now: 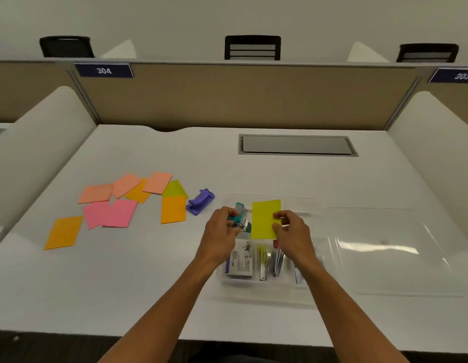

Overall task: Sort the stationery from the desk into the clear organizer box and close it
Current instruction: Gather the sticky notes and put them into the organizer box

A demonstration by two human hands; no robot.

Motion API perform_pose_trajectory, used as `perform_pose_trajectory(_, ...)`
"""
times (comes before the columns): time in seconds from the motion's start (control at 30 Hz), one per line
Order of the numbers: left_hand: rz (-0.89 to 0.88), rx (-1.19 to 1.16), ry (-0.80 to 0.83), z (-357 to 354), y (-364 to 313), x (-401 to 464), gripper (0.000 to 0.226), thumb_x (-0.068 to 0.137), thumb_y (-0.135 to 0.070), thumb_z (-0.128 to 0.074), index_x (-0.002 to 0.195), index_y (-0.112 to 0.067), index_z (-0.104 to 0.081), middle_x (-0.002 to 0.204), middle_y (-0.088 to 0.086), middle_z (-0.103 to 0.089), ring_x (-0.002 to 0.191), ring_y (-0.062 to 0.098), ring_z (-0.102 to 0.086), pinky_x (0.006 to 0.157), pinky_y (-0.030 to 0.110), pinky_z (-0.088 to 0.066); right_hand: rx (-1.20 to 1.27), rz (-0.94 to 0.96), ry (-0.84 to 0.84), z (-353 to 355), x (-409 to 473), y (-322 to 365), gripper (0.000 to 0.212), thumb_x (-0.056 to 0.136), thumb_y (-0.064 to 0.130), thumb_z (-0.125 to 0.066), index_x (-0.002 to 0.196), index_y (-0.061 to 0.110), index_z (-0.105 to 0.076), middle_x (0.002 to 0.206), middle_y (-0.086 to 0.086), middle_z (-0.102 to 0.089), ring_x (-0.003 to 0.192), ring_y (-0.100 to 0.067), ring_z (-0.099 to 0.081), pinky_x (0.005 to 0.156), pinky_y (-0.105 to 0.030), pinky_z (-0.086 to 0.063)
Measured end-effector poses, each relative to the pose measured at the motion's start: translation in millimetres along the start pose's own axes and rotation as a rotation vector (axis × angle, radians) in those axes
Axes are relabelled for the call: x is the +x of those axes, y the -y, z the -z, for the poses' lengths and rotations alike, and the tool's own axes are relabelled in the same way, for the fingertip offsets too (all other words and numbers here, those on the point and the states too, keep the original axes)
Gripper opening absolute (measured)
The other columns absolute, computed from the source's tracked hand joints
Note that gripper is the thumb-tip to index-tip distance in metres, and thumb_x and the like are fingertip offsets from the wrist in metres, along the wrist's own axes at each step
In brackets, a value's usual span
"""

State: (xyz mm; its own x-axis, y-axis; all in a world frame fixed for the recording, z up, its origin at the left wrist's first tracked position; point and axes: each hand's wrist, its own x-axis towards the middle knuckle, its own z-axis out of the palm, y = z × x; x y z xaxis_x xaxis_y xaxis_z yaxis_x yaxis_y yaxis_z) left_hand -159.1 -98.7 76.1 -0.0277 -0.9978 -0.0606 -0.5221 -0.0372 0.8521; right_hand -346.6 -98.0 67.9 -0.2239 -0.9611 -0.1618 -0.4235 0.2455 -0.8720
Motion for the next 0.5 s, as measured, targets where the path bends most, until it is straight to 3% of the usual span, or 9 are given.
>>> perform_pose_trajectory(0.07,0.007,0.03,-0.006,0,6,-5,0.033,0.09,-0.012,-0.063,0.117,-0.023,-0.05,0.126,-0.003,-0.054,0.109,0.008,-0.054,0.08,0.012,-0.045,-0.077,-0.005,-0.029,10,5,-3,0.022,0.098,0.01,-0.055,0.118,0.018,-0.059,0.109,0.0,-0.058,0.073,-0.008,-0.058,0.052,-0.01,-0.047)
perform_pose_trajectory(0.1,0.024,0.048,-0.012,0,8,-9,0.032,0.09,-0.014,-0.063,0.117,-0.024,-0.049,0.127,-0.004,-0.053,0.111,0.009,-0.054,0.081,0.014,-0.045,-0.111,-0.008,-0.036,15,8,-5,0.024,0.098,0.009,-0.054,0.12,0.016,-0.058,0.111,-0.002,-0.059,0.076,-0.008,-0.057,0.055,-0.009,-0.045)
perform_pose_trajectory(0.17,0.056,0.093,-0.036,-1,12,-19,0.031,0.09,-0.017,-0.064,0.117,-0.025,-0.049,0.129,-0.004,-0.052,0.113,0.011,-0.053,0.085,0.02,-0.048,-0.169,-0.025,-0.022,20,17,-7,0.03,0.096,0.007,-0.052,0.124,0.016,-0.056,0.118,-0.006,-0.06,0.086,-0.016,-0.056,0.071,-0.022,-0.046)
perform_pose_trajectory(0.23,0.072,0.102,-0.069,0,13,-29,0.03,0.089,-0.018,-0.065,0.116,-0.024,-0.05,0.128,-0.003,-0.053,0.112,0.009,-0.052,0.088,0.026,-0.051,-0.227,-0.058,0.039,23,25,-6,0.038,0.093,0.003,-0.05,0.129,0.016,-0.052,0.122,-0.01,-0.059,0.091,-0.02,-0.054,0.076,-0.03,-0.045)
perform_pose_trajectory(0.33,0.076,0.117,-0.115,2,14,-47,0.029,0.089,-0.018,-0.065,0.114,-0.023,-0.052,0.126,-0.004,-0.053,0.111,0.01,-0.052,0.09,0.03,-0.052,-0.305,-0.051,0.139,21,35,-1,0.046,0.089,0.0,-0.049,0.132,0.014,-0.049,0.128,-0.013,-0.056,0.1,-0.028,-0.056,0.077,-0.032,-0.045)
perform_pose_trajectory(0.5,0.022,0.201,-0.181,3,20,-79,0.026,0.088,-0.022,-0.066,0.11,-0.027,-0.053,0.125,-0.008,-0.05,0.108,0.01,-0.053,0.088,0.023,-0.05,-0.338,-0.007,0.226,18,37,5,0.046,0.089,-0.005,-0.046,0.134,0.002,-0.048,0.13,-0.019,-0.055,0.115,-0.034,-0.054,0.089,-0.036,-0.045)
